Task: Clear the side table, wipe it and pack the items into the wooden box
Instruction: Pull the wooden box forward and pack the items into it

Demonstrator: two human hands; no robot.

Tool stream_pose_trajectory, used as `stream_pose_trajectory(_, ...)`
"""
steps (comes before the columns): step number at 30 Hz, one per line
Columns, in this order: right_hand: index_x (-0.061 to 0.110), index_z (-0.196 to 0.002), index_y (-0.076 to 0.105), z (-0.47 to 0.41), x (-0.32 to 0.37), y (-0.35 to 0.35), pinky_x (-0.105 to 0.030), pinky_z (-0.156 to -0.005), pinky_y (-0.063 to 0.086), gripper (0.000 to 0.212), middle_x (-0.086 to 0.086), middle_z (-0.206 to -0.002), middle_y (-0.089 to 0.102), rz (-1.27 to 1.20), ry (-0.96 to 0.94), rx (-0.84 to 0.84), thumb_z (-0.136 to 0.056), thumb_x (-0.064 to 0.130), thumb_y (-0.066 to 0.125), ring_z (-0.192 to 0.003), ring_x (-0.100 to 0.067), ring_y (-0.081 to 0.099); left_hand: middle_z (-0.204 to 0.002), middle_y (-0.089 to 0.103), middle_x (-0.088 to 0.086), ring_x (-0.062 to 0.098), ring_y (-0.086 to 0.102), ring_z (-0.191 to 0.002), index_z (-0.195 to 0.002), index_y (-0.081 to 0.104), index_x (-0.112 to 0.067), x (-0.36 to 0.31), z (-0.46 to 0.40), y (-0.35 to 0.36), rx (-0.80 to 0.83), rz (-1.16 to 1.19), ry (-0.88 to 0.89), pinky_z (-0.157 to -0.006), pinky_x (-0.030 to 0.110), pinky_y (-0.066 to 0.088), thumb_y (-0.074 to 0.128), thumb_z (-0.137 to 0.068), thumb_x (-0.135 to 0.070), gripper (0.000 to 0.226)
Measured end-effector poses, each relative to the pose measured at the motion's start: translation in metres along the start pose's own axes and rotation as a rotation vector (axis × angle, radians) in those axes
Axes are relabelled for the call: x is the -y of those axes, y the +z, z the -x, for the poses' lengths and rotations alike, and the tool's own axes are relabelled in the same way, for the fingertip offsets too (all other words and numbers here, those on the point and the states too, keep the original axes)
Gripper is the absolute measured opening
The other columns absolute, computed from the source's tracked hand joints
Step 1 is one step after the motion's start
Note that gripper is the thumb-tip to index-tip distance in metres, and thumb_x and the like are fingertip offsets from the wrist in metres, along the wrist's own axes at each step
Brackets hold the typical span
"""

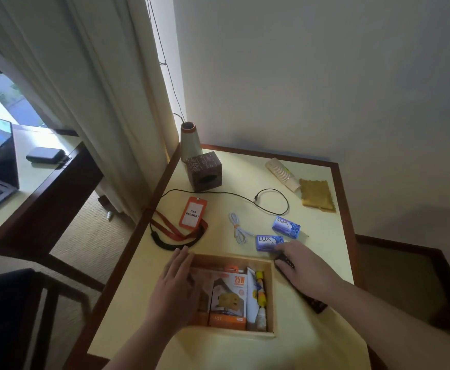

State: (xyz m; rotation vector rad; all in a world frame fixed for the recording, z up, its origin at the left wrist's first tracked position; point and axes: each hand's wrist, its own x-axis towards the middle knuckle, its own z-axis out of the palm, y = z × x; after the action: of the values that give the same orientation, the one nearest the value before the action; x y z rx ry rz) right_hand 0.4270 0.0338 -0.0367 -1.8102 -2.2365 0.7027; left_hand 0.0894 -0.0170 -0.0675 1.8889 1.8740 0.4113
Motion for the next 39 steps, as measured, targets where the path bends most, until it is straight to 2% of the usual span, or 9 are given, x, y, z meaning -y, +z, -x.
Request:
stream_pose_trajectory(9,0.032,-0.156,0.035,-0.058,-0.019,0.008,-0.039,-0.105,0.050,0.067,0.008,-0.156,0.044,0.205,0.046,0.192,-0.097,0.020,0.064,-0.141,-0.017,0.045,-0.170,-0.002,-0.019,0.003,-0.014,-0.157,-0.166,0.012,-0.028,0.001,-0.003,0.005,0.021,-0.089,0.034,-0.129,0.042,0.019,0.034,-0.096,-0.067,0.084)
stream_pose_trajectory(12,0.029,-0.157,0.032,-0.068,-0.024,0.021,-0.040,-0.098,0.053,0.069,0.004,-0.152,0.047,0.308,0.032,0.213,-0.097,0.024,0.064,-0.134,-0.023,0.050,-0.171,-0.004,-0.018,0.003,-0.016,-0.157,-0.167,0.008,-0.029,0.003,-0.004,0.007,0.016,-0.097,0.031,-0.128,0.040,0.015,0.023,-0.090,-0.076,0.091)
stream_pose_trajectory(16,0.023,-0.147,0.042,-0.075,-0.029,0.038,-0.037,-0.096,0.049,0.054,-0.005,-0.135,0.048,0.474,0.064,0.185,-0.097,0.032,0.061,-0.123,-0.026,0.047,-0.170,-0.005,-0.019,0.002,-0.016,-0.157,-0.167,0.010,-0.029,0.004,-0.004,0.007,0.007,-0.099,0.029,-0.128,0.037,0.012,0.035,-0.095,-0.069,0.086)
stream_pose_trajectory(22,0.023,-0.117,0.054,-0.083,-0.025,0.042,-0.035,-0.088,0.048,0.031,-0.001,-0.119,0.054,0.329,0.182,0.113,-0.091,0.034,0.067,-0.116,-0.024,0.053,-0.171,-0.003,-0.019,0.002,-0.015,-0.157,-0.167,0.010,-0.030,0.004,-0.005,0.008,-0.006,-0.099,0.031,-0.127,0.036,0.011,0.029,-0.093,-0.071,0.086)
stream_pose_trajectory(26,0.017,-0.134,0.051,-0.077,0.003,0.017,-0.035,-0.094,0.046,0.055,-0.006,-0.123,0.052,0.043,0.301,-0.144,-0.090,0.041,0.072,-0.116,-0.024,0.050,-0.172,0.004,-0.016,0.004,-0.009,-0.159,-0.167,0.017,-0.027,0.009,-0.006,0.011,-0.016,-0.080,0.050,-0.126,0.037,0.015,0.039,-0.095,-0.067,0.085)
stream_pose_trajectory(28,0.019,-0.131,0.053,-0.066,0.028,-0.002,-0.030,-0.084,0.046,0.054,-0.004,-0.119,0.049,-0.105,0.349,-0.186,-0.090,0.047,0.072,-0.106,-0.019,0.053,-0.172,0.007,-0.015,0.004,-0.007,-0.159,-0.166,0.019,-0.026,0.010,-0.005,0.011,-0.015,-0.083,0.050,-0.126,0.037,0.016,0.046,-0.095,-0.063,0.084)
stream_pose_trajectory(34,0.035,-0.102,0.055,0.006,0.086,0.000,-0.017,-0.054,0.039,0.037,0.006,-0.102,0.057,-0.218,0.302,0.077,-0.085,0.064,0.069,-0.072,-0.004,0.061,-0.173,0.010,-0.012,0.008,-0.003,-0.160,-0.166,0.020,-0.027,0.009,-0.006,0.010,-0.008,-0.062,0.041,-0.126,0.041,0.021,0.055,-0.098,-0.055,0.082)
stream_pose_trajectory(36,0.034,-0.099,0.055,0.021,0.089,0.018,-0.018,-0.056,0.044,0.044,0.008,-0.096,0.057,-0.166,0.283,0.115,-0.082,0.074,0.064,-0.073,-0.005,0.061,-0.173,0.009,-0.013,0.008,-0.003,-0.160,-0.166,0.020,-0.027,0.009,-0.006,0.009,-0.006,-0.054,0.037,-0.127,0.043,0.022,0.051,-0.099,-0.057,0.080)
stream_pose_trajectory(39,0.026,-0.122,0.050,0.027,0.087,0.039,-0.023,-0.073,0.051,0.068,0.007,-0.104,0.052,-0.007,0.272,0.100,-0.084,0.083,0.053,-0.087,-0.007,0.058,-0.172,0.010,-0.013,0.007,-0.003,-0.159,-0.166,0.021,-0.026,0.007,-0.005,0.007,-0.013,-0.045,0.036,-0.127,0.041,0.020,0.050,-0.102,-0.056,0.076)
